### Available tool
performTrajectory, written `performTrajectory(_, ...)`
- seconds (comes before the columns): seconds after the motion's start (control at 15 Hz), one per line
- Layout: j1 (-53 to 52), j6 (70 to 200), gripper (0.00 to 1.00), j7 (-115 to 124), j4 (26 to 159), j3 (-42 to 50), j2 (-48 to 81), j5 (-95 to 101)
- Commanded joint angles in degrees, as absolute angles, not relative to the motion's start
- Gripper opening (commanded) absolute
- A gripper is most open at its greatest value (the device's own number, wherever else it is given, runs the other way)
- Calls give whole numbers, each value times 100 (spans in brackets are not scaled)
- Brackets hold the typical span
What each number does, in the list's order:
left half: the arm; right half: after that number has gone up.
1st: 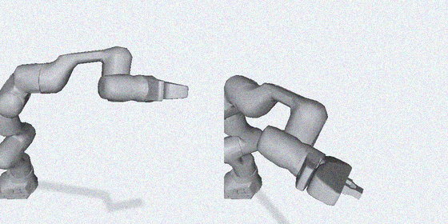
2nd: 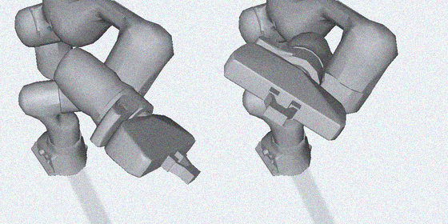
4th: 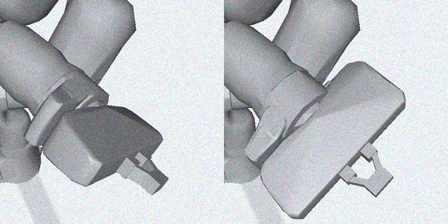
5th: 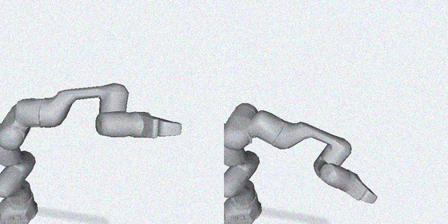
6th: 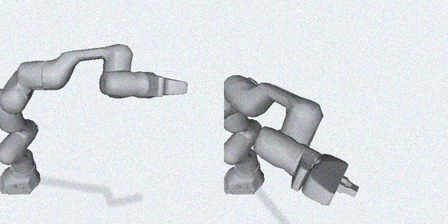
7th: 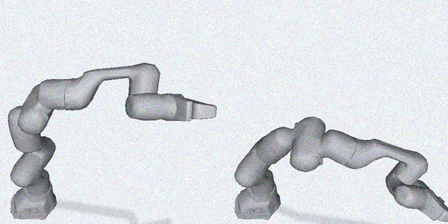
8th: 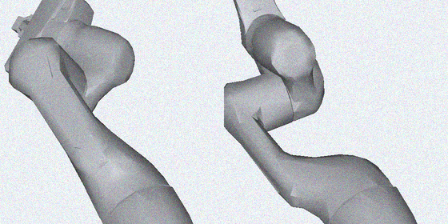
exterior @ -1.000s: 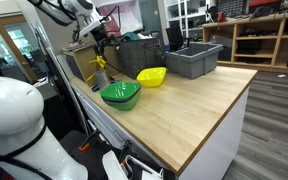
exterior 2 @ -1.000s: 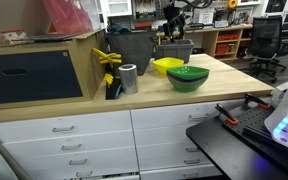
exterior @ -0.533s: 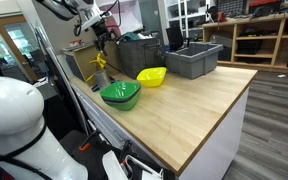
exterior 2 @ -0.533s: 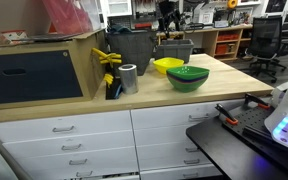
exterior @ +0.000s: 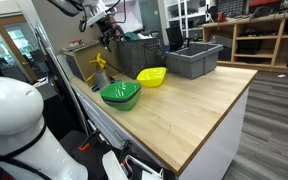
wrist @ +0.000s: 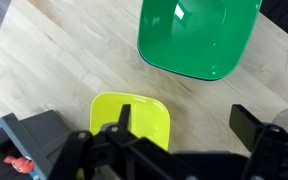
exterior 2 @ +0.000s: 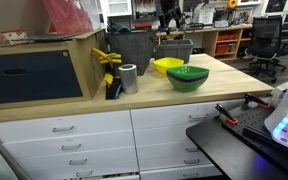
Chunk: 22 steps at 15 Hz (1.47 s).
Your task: Stack the bowls together then move the stack backwards.
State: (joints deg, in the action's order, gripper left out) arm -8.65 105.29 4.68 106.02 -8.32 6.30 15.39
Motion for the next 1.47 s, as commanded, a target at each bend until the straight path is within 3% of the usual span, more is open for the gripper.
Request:
performTrajectory(0.0,-755,10760,100,-206,10361,-726,972,1426)
performTrajectory(0.6,-539,11694,100,-1435,10038,-607,2025,1454)
performTrajectory(1.4,-577,11855,100,-2374,9484,-609,3272,1744)
